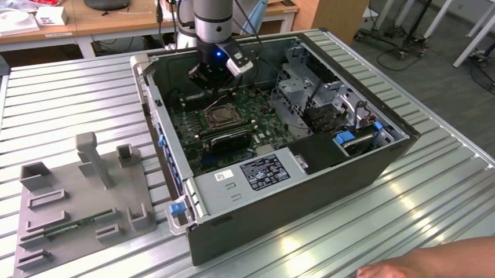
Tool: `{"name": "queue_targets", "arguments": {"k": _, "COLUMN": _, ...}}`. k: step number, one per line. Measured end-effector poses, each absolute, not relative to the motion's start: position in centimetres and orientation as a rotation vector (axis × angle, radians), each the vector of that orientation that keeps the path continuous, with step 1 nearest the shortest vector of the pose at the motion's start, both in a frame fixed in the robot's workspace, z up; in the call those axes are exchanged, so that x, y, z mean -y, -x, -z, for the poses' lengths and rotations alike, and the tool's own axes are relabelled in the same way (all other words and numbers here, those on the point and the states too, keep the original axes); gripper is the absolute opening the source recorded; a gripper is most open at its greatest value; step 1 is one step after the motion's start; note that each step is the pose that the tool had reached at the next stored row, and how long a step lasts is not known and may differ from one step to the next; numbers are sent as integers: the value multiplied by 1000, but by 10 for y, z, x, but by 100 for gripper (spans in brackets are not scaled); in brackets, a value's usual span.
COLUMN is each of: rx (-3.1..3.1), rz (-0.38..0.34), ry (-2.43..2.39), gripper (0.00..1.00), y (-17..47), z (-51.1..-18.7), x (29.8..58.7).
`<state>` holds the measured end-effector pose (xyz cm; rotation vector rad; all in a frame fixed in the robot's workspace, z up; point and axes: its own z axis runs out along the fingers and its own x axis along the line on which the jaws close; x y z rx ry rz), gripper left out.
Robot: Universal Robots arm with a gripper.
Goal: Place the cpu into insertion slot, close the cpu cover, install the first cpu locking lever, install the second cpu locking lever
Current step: 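Install the first cpu locking lever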
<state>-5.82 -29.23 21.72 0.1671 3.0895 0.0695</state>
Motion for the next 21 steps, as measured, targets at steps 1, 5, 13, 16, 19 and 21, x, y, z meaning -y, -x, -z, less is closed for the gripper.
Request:
{"name": "queue_targets", "arguments": {"k": 1, "rx": -3090, "rz": -70, "ry": -167, "gripper": 10, "y": 58, "z": -217, "x": 293}}
{"name": "queue_targets", "arguments": {"k": 5, "rx": -3090, "rz": -70, "ry": -167, "gripper": 10, "y": 58, "z": -217, "x": 293}}
{"name": "queue_targets", "arguments": {"k": 13, "rx": -3090, "rz": -69, "ry": -167, "gripper": 10, "y": 57, "z": -217, "x": 294}}
{"name": "queue_targets", "arguments": {"k": 16, "rx": -3090, "rz": -69, "ry": -167, "gripper": 10, "y": 56, "z": -217, "x": 294}}
{"name": "queue_targets", "arguments": {"k": 19, "rx": -3090, "rz": -69, "ry": -167, "gripper": 10, "y": 55, "z": -216, "x": 294}}
{"name": "queue_targets", "arguments": {"k": 21, "rx": -3090, "rz": -70, "ry": -167, "gripper": 10, "y": 55, "z": -216, "x": 294}}
